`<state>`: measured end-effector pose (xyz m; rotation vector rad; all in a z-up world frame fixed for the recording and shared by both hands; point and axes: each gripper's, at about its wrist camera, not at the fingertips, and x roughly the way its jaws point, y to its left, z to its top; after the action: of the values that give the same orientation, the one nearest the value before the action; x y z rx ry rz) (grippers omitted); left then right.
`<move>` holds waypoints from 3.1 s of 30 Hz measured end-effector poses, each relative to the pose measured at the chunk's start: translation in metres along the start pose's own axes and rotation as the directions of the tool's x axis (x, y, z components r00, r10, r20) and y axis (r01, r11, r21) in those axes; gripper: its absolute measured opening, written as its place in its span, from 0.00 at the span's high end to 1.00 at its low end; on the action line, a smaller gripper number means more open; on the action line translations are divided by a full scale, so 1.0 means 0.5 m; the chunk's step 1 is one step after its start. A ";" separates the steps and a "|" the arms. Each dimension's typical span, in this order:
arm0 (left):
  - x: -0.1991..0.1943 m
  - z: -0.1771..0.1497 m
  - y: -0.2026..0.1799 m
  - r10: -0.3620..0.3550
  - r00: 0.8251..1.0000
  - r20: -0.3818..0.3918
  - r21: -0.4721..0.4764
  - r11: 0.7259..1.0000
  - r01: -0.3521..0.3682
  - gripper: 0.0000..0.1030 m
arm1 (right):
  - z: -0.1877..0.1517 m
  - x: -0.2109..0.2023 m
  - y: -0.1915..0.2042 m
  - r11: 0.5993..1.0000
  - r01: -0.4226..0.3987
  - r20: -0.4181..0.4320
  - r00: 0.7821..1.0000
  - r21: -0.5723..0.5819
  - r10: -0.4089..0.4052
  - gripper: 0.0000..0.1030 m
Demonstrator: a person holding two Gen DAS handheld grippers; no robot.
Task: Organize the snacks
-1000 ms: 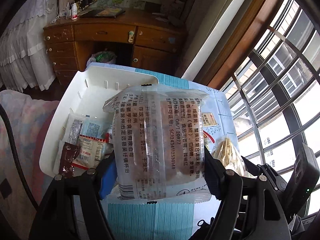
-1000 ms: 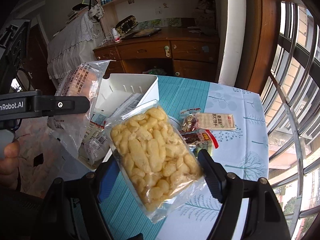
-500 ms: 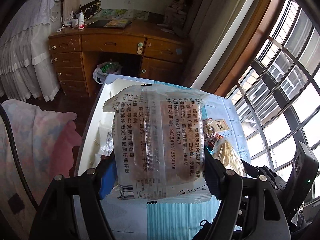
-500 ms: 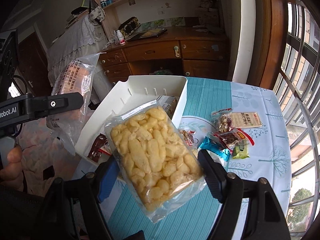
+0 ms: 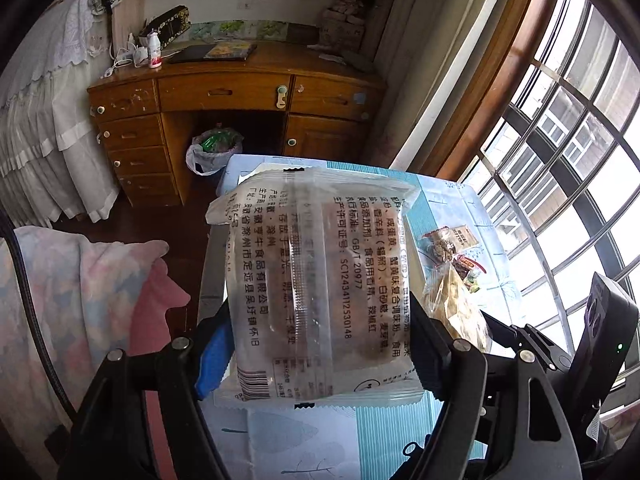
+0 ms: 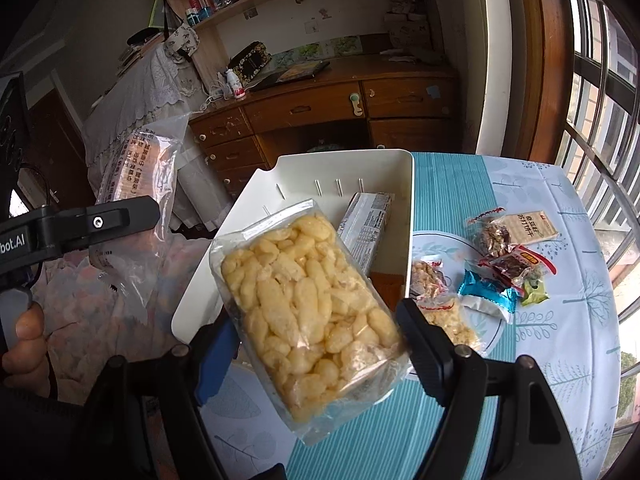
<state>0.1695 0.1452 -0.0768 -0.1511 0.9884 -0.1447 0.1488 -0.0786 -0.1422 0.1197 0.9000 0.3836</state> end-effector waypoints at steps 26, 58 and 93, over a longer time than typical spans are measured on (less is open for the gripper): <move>-0.006 0.042 0.022 0.028 0.999 0.044 0.020 0.999 -0.029 0.21 | 0.007 0.073 0.021 0.993 -0.056 0.013 0.998 0.108 0.055 0.11; 0.023 -0.035 -0.226 -0.049 0.999 -0.001 -0.083 0.995 0.048 0.21 | -0.013 -0.060 -0.190 0.987 -0.080 -0.093 0.991 0.142 0.094 0.24; 0.344 -0.159 -0.439 0.105 0.952 -0.287 -0.395 0.893 -0.217 0.21 | 0.014 -0.031 -0.544 0.940 -0.083 -0.244 0.955 0.332 0.171 0.30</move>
<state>0.1844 -0.1076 -0.2185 -0.4559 1.2811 0.2152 0.2205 -0.3355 -0.1971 0.4349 1.2257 0.3783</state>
